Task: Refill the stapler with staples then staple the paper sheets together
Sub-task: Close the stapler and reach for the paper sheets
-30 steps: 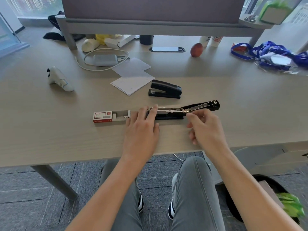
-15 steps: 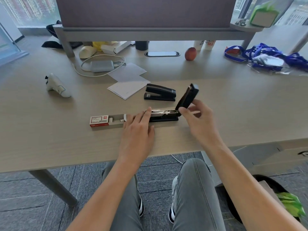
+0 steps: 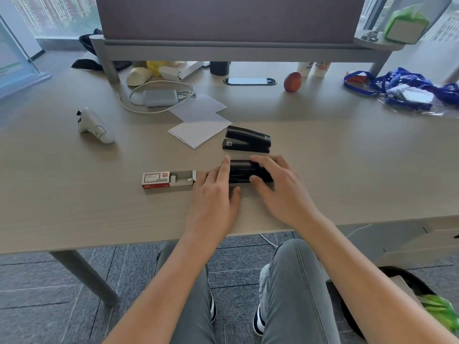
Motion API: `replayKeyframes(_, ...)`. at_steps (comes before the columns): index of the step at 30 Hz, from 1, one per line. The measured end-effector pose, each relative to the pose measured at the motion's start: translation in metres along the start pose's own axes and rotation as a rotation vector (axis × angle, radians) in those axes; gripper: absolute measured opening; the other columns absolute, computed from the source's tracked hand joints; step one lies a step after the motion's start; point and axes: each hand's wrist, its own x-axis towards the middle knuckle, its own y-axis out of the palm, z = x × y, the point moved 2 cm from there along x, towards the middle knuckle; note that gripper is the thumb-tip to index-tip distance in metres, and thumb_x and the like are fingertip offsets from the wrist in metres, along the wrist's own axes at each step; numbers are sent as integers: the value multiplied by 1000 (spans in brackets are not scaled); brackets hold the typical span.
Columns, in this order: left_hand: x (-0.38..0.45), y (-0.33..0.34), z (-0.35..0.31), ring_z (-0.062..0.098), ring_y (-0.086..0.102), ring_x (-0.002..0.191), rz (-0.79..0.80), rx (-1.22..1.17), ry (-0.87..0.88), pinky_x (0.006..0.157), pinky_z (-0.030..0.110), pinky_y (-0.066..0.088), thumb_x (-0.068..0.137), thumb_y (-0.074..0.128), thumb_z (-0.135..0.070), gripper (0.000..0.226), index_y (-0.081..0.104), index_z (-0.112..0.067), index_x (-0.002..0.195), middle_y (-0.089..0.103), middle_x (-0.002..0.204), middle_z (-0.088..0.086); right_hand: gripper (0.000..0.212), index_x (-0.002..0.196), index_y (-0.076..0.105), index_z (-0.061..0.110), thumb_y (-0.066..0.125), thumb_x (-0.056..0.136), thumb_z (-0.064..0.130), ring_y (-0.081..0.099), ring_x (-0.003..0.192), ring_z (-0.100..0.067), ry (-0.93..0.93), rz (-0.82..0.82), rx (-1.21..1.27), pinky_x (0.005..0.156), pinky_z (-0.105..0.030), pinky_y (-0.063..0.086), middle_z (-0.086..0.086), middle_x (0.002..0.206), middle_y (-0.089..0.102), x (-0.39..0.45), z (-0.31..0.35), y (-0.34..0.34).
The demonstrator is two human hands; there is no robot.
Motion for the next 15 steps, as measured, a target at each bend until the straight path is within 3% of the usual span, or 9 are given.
replayKeyframes(4,3,0,2,25,44,124,-10,-21,-14,106,46,42,95,58,-27,66,30,-15,153,56,134,6,45,139,55,28,65,96,27,54,120,-23,-5,13,-20,100,-39,48,1,132,56,2,3,1)
replayKeyframes(11,6,-10,-3,25,39,134,14,-114,-31,110,42,40,93,60,-30,79,15,-21,157,36,149,6,46,134,56,27,69,89,26,53,118,-24,-7,55,-105,94,-40,48,0,127,61,17,7,7)
replayKeyframes(15,28,-34,3,22,41,133,-3,-110,-29,106,37,41,95,57,-28,67,27,-15,153,45,144,5,42,128,58,25,69,88,30,56,113,-27,9,47,-126,91,-43,50,-2,121,64,33,10,15)
